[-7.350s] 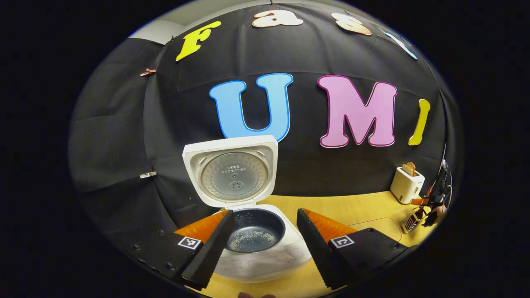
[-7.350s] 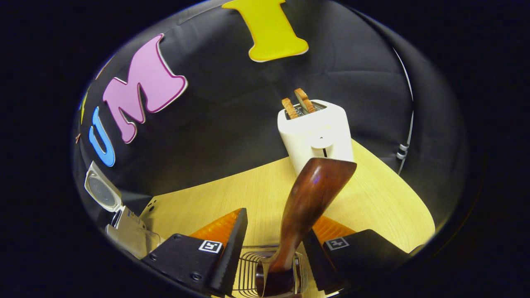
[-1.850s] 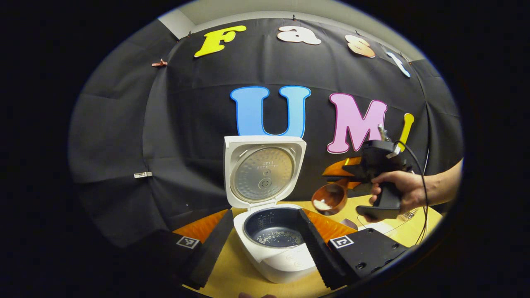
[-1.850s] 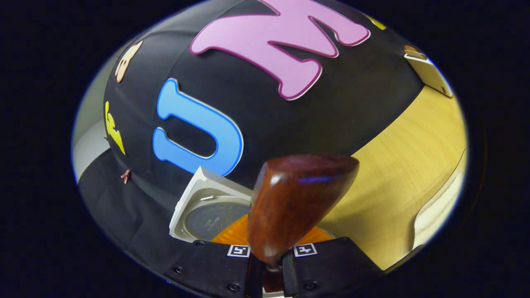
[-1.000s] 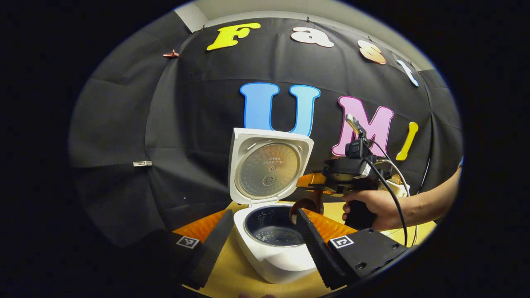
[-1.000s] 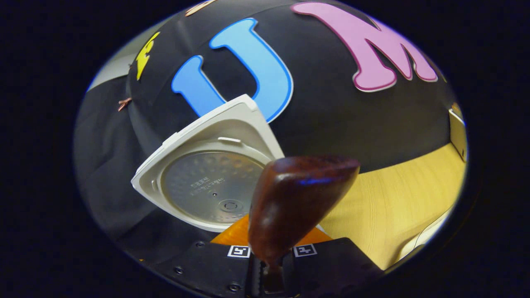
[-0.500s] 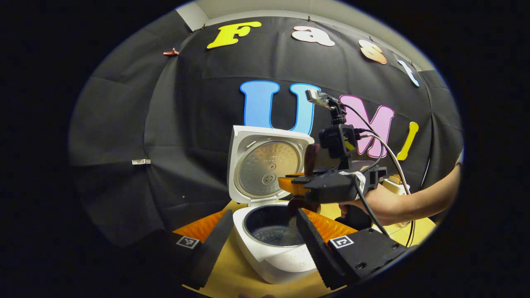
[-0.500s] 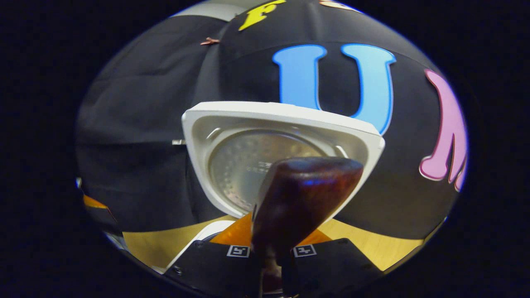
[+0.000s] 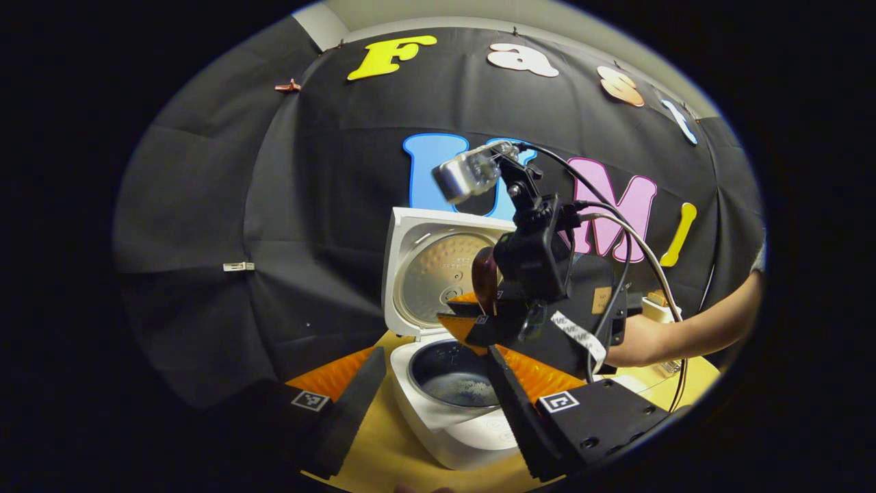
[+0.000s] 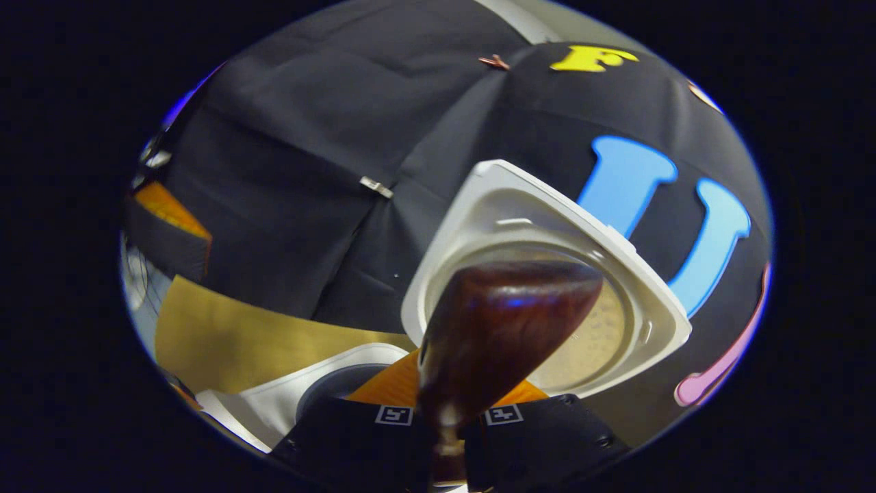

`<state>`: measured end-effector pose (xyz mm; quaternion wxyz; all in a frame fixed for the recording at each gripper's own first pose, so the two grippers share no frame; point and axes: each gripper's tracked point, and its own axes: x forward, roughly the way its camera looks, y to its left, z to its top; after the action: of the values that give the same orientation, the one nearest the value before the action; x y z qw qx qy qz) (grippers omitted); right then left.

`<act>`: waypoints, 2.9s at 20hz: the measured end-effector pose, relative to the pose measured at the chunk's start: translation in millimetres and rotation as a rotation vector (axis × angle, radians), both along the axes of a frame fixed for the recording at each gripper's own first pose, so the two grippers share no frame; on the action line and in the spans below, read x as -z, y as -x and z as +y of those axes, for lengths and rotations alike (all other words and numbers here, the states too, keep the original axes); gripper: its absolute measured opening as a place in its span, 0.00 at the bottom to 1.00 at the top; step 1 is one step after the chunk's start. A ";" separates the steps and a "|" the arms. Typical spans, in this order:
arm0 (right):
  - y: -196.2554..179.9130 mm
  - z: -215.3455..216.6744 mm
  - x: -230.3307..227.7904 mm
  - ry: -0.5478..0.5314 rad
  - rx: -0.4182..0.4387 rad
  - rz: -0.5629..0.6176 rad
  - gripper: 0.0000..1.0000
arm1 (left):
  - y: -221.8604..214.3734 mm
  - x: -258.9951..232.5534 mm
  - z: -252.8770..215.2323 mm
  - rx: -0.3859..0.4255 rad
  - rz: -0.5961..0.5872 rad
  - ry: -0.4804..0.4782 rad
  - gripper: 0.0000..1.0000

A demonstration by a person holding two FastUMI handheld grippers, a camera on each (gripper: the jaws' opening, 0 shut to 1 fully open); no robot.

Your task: Close the left gripper, press the button to open the rice cooker; take a wooden spoon from the chopstick holder with the right hand, scoop a spoonful of rice and pour it into the rice cooker, then put the wooden spoon back into the chopstick holder.

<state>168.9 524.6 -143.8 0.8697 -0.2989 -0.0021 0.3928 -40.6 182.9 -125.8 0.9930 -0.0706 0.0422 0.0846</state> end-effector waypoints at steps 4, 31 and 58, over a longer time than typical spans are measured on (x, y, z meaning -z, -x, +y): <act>-5.7 -9.7 -0.1 -0.162 0.082 0.172 0.23 | 10.7 -4.5 1.6 -0.026 -0.015 0.001 0.92; -29.3 -182.2 -55.6 -1.258 0.406 0.848 0.23 | 27.1 -39.0 -35.6 -0.072 -0.011 -0.078 0.95; 34.5 -763.9 56.0 -1.141 1.106 0.360 0.23 | -57.7 -49.0 -108.7 -0.023 0.063 -0.082 0.95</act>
<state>134.3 -239.2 -199.8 0.9434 0.2999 0.0859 -0.1129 17.1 74.2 -76.8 0.9922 -0.0278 0.0693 0.0996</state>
